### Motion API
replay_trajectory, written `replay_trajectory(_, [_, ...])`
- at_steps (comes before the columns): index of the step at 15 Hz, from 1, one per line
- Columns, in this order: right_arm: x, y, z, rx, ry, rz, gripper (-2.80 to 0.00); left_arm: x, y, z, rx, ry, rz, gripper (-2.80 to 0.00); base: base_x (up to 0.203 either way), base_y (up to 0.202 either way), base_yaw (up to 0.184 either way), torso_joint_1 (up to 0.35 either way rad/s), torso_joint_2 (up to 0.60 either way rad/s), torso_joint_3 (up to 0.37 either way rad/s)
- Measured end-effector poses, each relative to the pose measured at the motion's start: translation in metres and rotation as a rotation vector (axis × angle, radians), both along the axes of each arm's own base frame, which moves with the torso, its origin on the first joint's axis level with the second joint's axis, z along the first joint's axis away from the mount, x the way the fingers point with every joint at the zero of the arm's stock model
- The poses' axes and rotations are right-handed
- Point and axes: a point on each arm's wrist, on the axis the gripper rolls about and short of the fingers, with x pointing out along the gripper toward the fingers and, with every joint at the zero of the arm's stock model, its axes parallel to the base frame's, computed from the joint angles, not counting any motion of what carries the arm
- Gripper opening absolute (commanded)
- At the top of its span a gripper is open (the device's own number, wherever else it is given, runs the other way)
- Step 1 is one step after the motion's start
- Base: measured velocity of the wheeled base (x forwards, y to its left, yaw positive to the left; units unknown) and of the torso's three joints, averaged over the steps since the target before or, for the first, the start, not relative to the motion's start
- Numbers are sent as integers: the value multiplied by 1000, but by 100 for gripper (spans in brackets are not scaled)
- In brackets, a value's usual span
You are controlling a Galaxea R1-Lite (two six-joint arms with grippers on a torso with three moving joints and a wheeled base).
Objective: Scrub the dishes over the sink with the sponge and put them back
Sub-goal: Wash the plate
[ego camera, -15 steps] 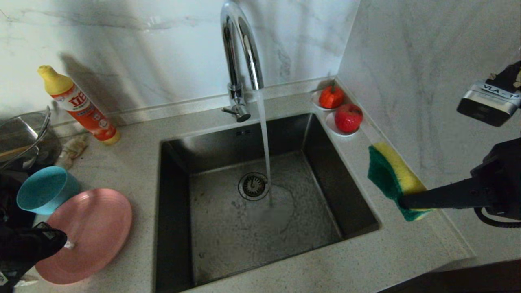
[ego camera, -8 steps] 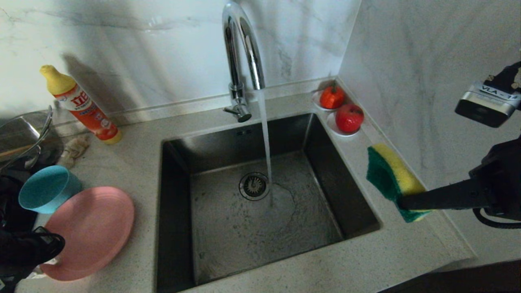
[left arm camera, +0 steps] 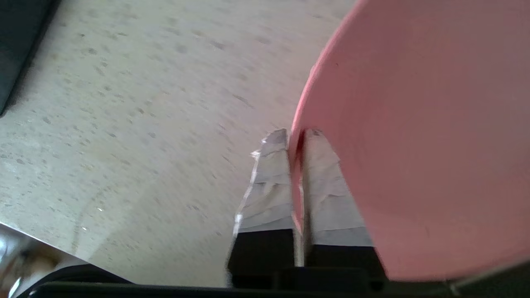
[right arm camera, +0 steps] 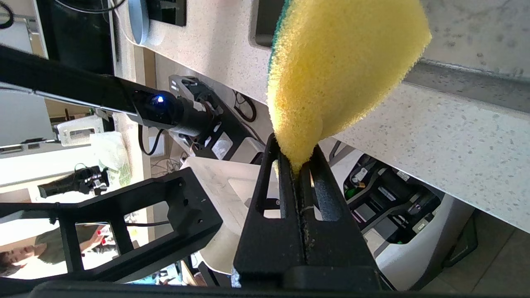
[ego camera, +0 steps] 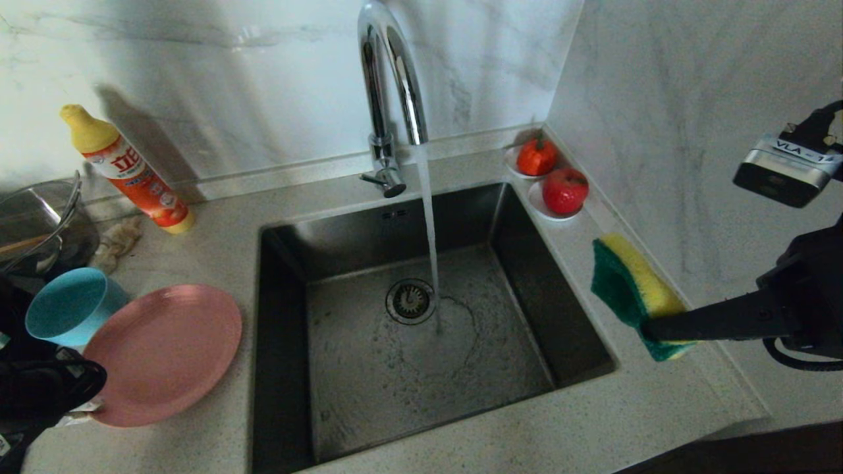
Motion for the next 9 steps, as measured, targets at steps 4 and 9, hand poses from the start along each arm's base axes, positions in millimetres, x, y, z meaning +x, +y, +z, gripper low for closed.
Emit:
replay_trajectory(4, [1, 0, -1, 1, -2, 0, -280, -9, -21, 19, 3, -87, -89, -280, 0, 0, 0, 0, 0, 0])
replay_trajectory(9, [2, -1, -4, -2, 1, -8, -280, -14, -44, 34, -14, -168, -179, -280, 0, 0, 0, 0, 0, 0])
